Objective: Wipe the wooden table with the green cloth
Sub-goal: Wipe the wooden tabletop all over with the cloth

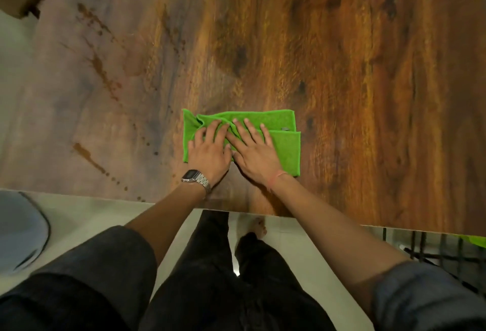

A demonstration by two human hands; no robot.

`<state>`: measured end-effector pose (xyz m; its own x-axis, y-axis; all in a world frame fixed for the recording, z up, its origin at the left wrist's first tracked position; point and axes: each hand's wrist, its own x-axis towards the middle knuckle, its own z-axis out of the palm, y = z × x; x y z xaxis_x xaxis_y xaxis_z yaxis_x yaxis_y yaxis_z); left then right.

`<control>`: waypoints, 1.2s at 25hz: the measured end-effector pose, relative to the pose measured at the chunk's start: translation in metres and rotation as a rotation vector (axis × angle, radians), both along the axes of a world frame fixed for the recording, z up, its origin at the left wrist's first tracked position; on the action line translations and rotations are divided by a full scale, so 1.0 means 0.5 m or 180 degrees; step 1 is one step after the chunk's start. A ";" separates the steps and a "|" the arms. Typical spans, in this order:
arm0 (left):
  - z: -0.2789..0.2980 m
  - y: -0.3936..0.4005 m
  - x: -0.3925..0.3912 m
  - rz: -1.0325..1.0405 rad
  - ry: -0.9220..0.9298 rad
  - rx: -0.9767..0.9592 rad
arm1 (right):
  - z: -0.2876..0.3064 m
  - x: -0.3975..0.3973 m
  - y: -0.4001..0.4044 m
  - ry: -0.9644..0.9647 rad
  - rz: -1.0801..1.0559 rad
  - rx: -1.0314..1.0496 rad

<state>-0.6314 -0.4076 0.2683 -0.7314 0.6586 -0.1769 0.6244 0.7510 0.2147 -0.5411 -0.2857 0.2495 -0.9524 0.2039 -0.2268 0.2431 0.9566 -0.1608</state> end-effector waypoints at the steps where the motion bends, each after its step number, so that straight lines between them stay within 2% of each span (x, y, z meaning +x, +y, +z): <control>1: 0.004 -0.019 0.030 0.0072 -0.0029 -0.0024 | 0.001 0.023 -0.013 0.0001 0.0108 -0.0015; 8: 0.021 -0.106 0.217 0.0163 -0.0239 0.0147 | -0.001 0.209 -0.065 0.0115 0.0706 -0.0036; 12: 0.041 -0.117 0.254 0.0262 -0.0442 0.0143 | -0.005 0.245 -0.059 0.0032 0.1063 0.0053; 16: 0.043 -0.146 0.248 0.0660 -0.0480 0.0159 | 0.011 0.202 -0.080 -0.0097 0.1273 0.0014; 20: 0.033 -0.205 0.221 0.1364 -0.0375 0.0332 | 0.013 0.103 -0.144 -0.0102 0.1643 0.0010; 30: -0.015 -0.337 0.037 0.2585 -0.0494 0.0651 | -0.006 -0.154 -0.316 -0.0038 0.2021 -0.0179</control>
<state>-0.6129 -0.5760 0.2609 -0.9681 -0.0300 -0.2487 -0.1390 0.8903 0.4336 -0.6181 -0.4437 0.2462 -0.8811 -0.4120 -0.2322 -0.3664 0.9051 -0.2157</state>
